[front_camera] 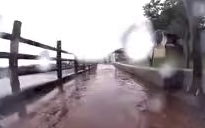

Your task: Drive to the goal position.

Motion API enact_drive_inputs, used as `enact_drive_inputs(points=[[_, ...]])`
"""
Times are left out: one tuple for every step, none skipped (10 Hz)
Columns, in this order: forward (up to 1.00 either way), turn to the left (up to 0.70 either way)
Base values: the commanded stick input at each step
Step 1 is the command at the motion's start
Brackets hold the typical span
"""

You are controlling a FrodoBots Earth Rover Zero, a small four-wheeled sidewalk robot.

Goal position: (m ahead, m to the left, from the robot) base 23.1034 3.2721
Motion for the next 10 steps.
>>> enact_drive_inputs(points=[[1.0,0.0],[1.0,0.0],[1.0,0.0],[1.0,0.0],[1.0,0.0],[1.0,0.0],[1.0,0.0],[1.0,0.0],[1.0,0.0],[1.0,0.0]])
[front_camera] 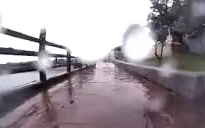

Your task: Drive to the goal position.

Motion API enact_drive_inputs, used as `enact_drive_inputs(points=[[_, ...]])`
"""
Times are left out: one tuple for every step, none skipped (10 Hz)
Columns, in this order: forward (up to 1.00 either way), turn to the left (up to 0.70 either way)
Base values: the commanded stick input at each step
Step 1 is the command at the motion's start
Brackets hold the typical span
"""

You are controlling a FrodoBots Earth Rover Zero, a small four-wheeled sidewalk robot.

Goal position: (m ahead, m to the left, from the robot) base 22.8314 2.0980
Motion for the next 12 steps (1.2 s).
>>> enact_drive_inputs(points=[[1.0,0.0],[1.0,0.0],[1.0,0.0],[1.0,0.0],[1.0,0.0],[1.0,0.0],[1.0,0.0],[1.0,0.0],[1.0,0.0],[1.0,0.0],[1.0,0.0],[1.0,0.0]])
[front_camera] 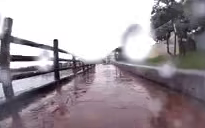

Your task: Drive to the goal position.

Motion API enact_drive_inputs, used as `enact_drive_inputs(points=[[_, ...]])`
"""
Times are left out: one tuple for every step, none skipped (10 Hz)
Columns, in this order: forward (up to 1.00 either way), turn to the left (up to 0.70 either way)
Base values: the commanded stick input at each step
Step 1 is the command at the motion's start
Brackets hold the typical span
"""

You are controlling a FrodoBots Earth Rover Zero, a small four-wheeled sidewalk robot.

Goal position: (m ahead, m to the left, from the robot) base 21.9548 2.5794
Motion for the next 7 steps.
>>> enact_drive_inputs(points=[[1.0,0.0],[1.0,0.0],[1.0,0.0],[1.0,0.0],[1.0,0.0],[1.0,0.0],[1.0,0.0]])
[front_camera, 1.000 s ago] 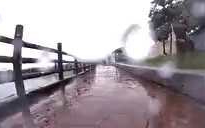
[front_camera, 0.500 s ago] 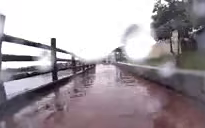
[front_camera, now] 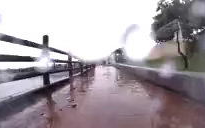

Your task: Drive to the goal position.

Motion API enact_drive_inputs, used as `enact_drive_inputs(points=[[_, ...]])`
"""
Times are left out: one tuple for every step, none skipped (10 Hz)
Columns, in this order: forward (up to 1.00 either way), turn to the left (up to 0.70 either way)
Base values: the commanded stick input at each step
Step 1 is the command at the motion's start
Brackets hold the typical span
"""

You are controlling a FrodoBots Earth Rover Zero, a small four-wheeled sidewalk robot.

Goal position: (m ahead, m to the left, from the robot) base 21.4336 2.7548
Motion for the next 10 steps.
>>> enact_drive_inputs(points=[[1.0,0.0],[1.0,0.0],[1.0,0.0],[1.0,0.0],[1.0,0.0],[1.0,0.0],[1.0,0.0],[1.0,0.0],[1.0,0.0],[1.0,0.0]])
